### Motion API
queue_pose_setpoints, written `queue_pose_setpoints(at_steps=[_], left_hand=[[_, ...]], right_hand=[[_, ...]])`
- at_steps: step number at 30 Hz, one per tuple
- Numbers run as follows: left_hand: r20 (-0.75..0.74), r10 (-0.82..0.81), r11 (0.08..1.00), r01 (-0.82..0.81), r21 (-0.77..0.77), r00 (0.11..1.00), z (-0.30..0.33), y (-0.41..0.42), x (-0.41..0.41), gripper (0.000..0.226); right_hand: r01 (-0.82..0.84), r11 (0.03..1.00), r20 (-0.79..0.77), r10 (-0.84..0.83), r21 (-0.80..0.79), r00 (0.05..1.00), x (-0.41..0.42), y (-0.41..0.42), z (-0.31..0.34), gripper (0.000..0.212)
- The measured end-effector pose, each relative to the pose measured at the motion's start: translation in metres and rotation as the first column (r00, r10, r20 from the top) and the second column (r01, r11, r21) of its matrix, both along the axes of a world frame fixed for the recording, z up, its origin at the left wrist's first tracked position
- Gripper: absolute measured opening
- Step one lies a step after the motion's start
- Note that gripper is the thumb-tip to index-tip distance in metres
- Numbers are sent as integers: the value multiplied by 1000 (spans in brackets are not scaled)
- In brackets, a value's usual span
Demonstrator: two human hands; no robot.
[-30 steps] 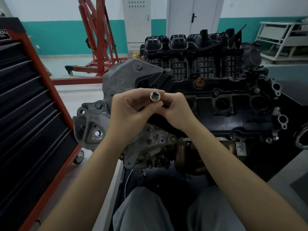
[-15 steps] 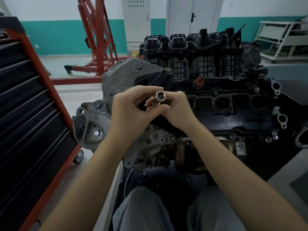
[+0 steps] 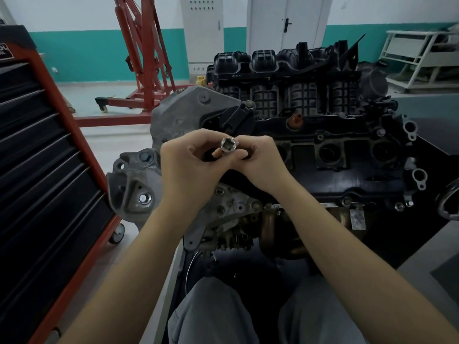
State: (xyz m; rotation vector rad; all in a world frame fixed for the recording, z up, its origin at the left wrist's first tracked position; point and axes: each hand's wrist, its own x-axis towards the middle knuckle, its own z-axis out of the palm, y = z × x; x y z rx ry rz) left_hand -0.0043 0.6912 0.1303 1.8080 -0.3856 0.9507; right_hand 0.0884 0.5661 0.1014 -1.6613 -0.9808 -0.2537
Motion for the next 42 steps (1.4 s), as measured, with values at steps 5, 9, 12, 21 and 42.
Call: queue_pose_setpoints(at_steps=[5,9,12,21,42], left_hand=[[-44,-139,989,137,-46,989,2,0,-2,32],[-16,-69,997,69,29,997,3,1,-2,31],[67,38,998,-42,51,997,1,0,-2,29],[-12,-16,999,17,52,1000,4,-1,-4,31],[-64,-134,991,132,-36,989,4,0,-4,36]], right_hand=[[-64,998,-10,64,-15,998,-7,1,4,29],[-3,1000,-27,3,18,1000,-5,1,2,14],[6,1000,-17,-6,10,1000,-3,1,3,12],[-7,1000,-8,7,8,1000,-2,1,2,22],[-25,1000,35,25,10,999,-4,1,3,25]])
